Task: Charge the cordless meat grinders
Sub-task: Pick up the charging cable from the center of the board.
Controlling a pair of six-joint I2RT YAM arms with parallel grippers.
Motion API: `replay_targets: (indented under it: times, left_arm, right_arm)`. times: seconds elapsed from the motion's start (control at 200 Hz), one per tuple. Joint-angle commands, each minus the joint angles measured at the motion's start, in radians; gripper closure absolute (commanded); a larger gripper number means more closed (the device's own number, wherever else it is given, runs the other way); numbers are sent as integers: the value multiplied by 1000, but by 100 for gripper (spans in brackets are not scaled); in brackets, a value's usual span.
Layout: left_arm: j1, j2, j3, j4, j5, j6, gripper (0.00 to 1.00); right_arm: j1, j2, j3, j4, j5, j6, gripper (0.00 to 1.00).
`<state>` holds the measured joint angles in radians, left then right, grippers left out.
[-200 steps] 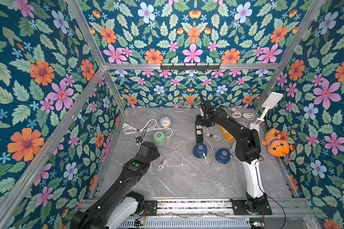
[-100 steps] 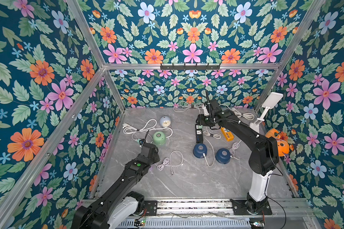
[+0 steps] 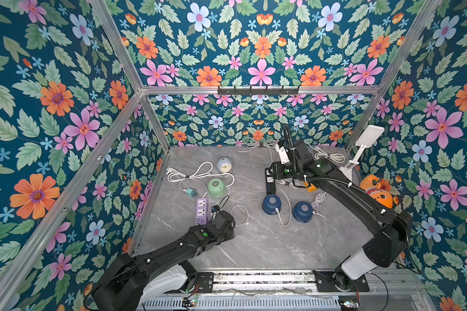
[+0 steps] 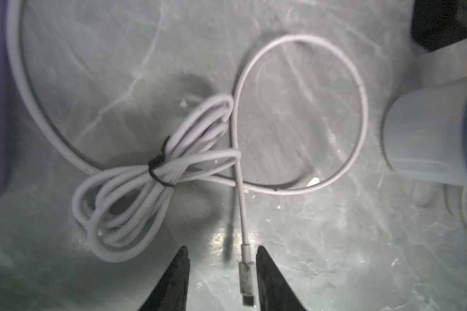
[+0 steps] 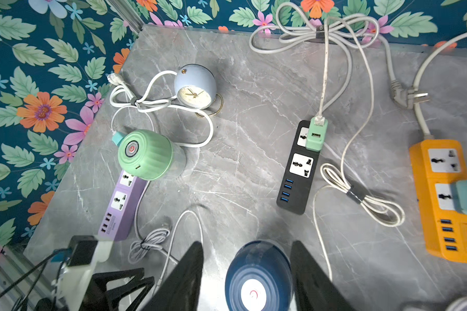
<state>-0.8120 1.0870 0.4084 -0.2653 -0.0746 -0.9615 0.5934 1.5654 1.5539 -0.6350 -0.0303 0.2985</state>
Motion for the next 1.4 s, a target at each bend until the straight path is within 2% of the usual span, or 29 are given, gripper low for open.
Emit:
replay_targets:
  times: [0.0,0.195,0.595,0.75,0.93,1.08,1.185,1.255,1.395]
  left_arm:
    - [-6,45,-5,91,18,-42,60]
    - [-13,106,-7,167,41,-49,65]
    - [-71,103,-16,106,14,-84,69]
    - [-86,108,-14,109,7,-89,77]
    - [-90,63,10,67,-13,-56,93]
    - [-90,-33,84,-7,-11,87,98]
    - [-90,-68,178,-61,21,267,98]
    - [-90,-67,264,-100,74,386,97]
    - [-90,-36,431,-160,257,599,97]
  right_arm:
    - [12,-38,-45,1,12,-14,46]
    - [14,-91,-130,29,10,4,46]
    - [14,-115,-172,56,3,15,47]
    - [14,-117,-175,64,-7,21,47]
    - [14,-144,-183,60,-31,18,47]
    - [14,-176,-186,65,-147,15,45]
    - [14,-178,-187,84,-356,-8,36]
    - [14,-175,-181,84,-466,-35,34]
    - [-10,-191,-175,68,-638,-142,32]
